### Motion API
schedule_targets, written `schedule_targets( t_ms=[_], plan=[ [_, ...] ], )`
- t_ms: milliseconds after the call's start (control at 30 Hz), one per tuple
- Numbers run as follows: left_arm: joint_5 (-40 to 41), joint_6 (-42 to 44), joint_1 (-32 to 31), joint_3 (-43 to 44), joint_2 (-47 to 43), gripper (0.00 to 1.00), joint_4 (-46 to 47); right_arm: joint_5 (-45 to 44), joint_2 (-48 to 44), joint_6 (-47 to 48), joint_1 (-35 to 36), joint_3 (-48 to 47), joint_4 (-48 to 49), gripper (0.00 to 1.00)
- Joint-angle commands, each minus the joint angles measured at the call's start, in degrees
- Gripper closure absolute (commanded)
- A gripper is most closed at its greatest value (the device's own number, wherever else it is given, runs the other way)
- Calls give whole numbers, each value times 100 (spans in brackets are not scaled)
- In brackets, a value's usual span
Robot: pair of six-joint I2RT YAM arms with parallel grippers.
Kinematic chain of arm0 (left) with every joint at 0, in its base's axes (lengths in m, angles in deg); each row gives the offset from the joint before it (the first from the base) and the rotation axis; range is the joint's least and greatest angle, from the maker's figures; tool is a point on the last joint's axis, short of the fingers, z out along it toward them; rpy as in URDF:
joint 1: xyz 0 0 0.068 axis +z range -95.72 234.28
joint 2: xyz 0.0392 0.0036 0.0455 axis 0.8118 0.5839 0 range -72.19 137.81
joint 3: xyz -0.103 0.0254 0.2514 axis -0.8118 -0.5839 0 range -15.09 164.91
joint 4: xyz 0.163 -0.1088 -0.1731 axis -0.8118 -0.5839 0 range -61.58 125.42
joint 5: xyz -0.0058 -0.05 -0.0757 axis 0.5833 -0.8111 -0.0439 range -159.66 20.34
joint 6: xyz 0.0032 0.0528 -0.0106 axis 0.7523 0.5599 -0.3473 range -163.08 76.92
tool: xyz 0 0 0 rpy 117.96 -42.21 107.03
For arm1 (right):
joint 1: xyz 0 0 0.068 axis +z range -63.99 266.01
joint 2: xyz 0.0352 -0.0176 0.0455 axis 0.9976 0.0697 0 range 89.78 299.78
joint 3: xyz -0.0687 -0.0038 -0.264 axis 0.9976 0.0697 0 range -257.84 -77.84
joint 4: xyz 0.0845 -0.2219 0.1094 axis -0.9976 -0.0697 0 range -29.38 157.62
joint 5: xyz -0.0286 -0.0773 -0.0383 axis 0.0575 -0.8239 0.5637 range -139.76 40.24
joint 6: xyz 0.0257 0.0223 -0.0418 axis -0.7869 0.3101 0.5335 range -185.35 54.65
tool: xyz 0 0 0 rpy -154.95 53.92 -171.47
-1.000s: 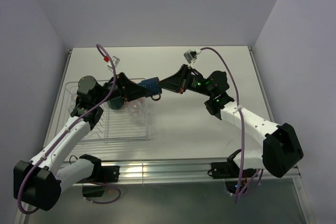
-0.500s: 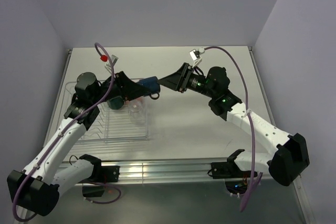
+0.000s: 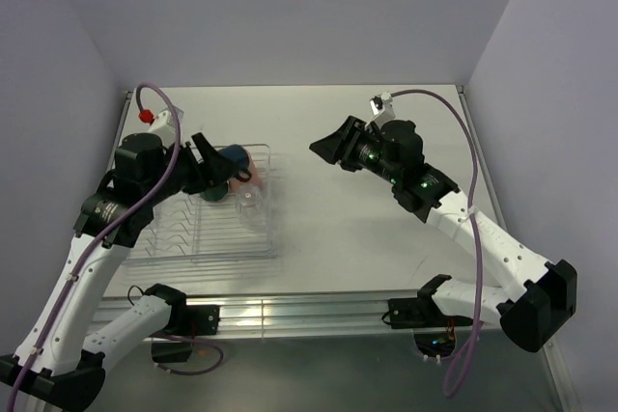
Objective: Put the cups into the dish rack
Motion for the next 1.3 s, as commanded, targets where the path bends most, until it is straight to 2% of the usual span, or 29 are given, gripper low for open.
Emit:
schedule_targets(
  t_ms=[0, 67, 367, 733, 1000, 1267],
  plan=[
    [1530, 161, -10, -40, -75, 100, -1408, -641, -99, 341, -19, -343, -508, 43],
    [1995, 91, -10, -163, -84, 100, -1585, -676, -55, 411, -19, -430, -675, 43],
    [3052, 91, -10, -515, 267, 100, -2025, -922, -2, 613, -19, -545, -1027, 42],
    [3035, 258, -10, -647, 1065, 100, -1797, -791, 165, 684, -19, -703, -1185, 42],
    [2693, 381, -10, -709, 1647, 100, -1437, -764, 217, 781, -19, -765, -1299, 42],
    [2534, 495, -10, -744, 2244, 96, -1138, -720, 279, 807, -27, -712, -1299, 42]
  ],
)
